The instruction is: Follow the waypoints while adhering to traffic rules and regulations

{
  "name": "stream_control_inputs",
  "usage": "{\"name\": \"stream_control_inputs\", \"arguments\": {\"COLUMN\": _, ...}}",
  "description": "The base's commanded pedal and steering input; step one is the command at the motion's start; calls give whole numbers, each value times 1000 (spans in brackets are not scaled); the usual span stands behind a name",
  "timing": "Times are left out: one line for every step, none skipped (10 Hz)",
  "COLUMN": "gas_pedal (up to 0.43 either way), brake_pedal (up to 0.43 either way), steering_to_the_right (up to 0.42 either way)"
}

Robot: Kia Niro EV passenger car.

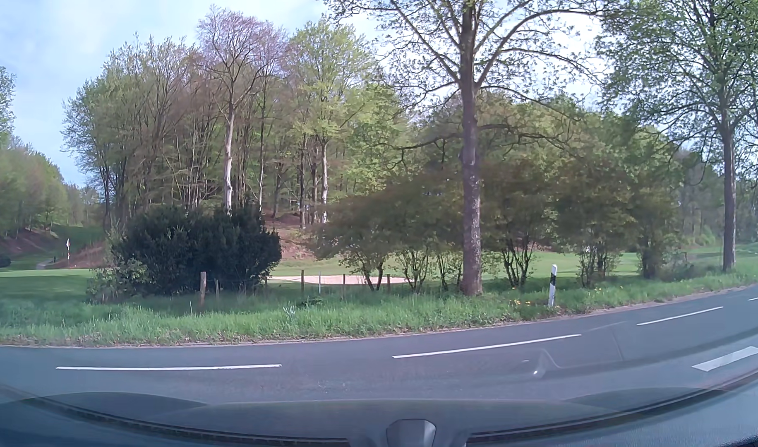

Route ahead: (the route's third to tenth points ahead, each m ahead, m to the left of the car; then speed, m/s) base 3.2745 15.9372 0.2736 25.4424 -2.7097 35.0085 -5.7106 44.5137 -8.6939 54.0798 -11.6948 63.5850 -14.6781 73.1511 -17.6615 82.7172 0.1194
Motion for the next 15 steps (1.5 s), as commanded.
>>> {"name": "stream_control_inputs", "arguments": {"gas_pedal": 0, "brake_pedal": 195, "steering_to_the_right": -79}}
{"name": "stream_control_inputs", "arguments": {"gas_pedal": 0, "brake_pedal": 195, "steering_to_the_right": -79}}
{"name": "stream_control_inputs", "arguments": {"gas_pedal": 0, "brake_pedal": 195, "steering_to_the_right": -78}}
{"name": "stream_control_inputs", "arguments": {"gas_pedal": 0, "brake_pedal": 195, "steering_to_the_right": -79}}
{"name": "stream_control_inputs", "arguments": {"gas_pedal": 0, "brake_pedal": 195, "steering_to_the_right": -79}}
{"name": "stream_control_inputs", "arguments": {"gas_pedal": 0, "brake_pedal": 195, "steering_to_the_right": -79}}
{"name": "stream_control_inputs", "arguments": {"gas_pedal": 0, "brake_pedal": 195, "steering_to_the_right": -79}}
{"name": "stream_control_inputs", "arguments": {"gas_pedal": 0, "brake_pedal": 195, "steering_to_the_right": -79}}
{"name": "stream_control_inputs", "arguments": {"gas_pedal": 0, "brake_pedal": 195, "steering_to_the_right": -79}}
{"name": "stream_control_inputs", "arguments": {"gas_pedal": 0, "brake_pedal": 195, "steering_to_the_right": -79}}
{"name": "stream_control_inputs", "arguments": {"gas_pedal": 0, "brake_pedal": 195, "steering_to_the_right": -79}}
{"name": "stream_control_inputs", "arguments": {"gas_pedal": 0, "brake_pedal": 195, "steering_to_the_right": -79}}
{"name": "stream_control_inputs", "arguments": {"gas_pedal": 0, "brake_pedal": 189, "steering_to_the_right": -79}}
{"name": "stream_control_inputs", "arguments": {"gas_pedal": 0, "brake_pedal": 195, "steering_to_the_right": -79}}
{"name": "stream_control_inputs", "arguments": {"gas_pedal": 0, "brake_pedal": 195, "steering_to_the_right": -79}}
